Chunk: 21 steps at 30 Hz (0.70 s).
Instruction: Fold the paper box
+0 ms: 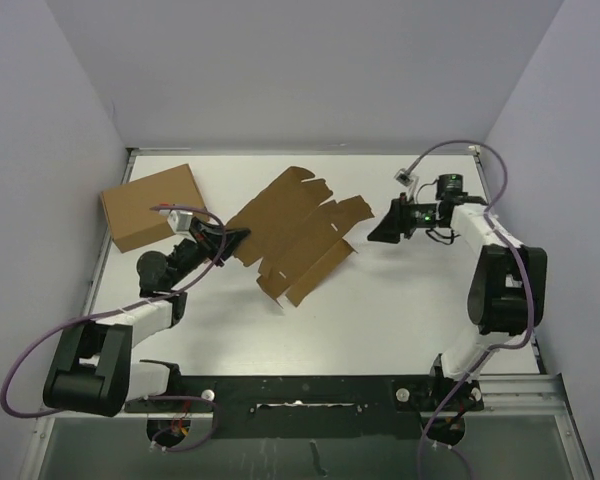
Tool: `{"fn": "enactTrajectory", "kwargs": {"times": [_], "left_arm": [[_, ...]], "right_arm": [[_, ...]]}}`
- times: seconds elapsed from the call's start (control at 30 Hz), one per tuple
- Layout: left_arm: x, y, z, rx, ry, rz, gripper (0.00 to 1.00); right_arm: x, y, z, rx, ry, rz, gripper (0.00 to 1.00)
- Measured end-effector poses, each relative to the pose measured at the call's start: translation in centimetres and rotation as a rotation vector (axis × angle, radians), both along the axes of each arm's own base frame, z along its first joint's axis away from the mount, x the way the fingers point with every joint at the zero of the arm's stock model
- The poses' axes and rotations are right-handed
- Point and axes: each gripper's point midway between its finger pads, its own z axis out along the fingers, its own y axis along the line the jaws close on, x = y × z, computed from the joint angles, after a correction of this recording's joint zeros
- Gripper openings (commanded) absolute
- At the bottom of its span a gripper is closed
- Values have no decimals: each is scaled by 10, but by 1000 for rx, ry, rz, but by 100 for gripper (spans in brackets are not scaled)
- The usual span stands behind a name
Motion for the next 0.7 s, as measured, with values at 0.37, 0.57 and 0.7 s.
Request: {"fn": "enactTrajectory", "kwargs": {"times": [0.37, 0.57, 0.7], "left_arm": [[-23, -9, 40, 64, -111, -107, 0], [-36, -14, 49, 66, -120, -173, 0], [-44, -17, 53, 67, -130, -201, 0]], "right_arm": [[-41, -52, 145, -129, -834, 155, 95], [-31, -22, 183, -76, -1048, 310, 58], [-20, 5, 169, -62, -1030, 403, 28]]}}
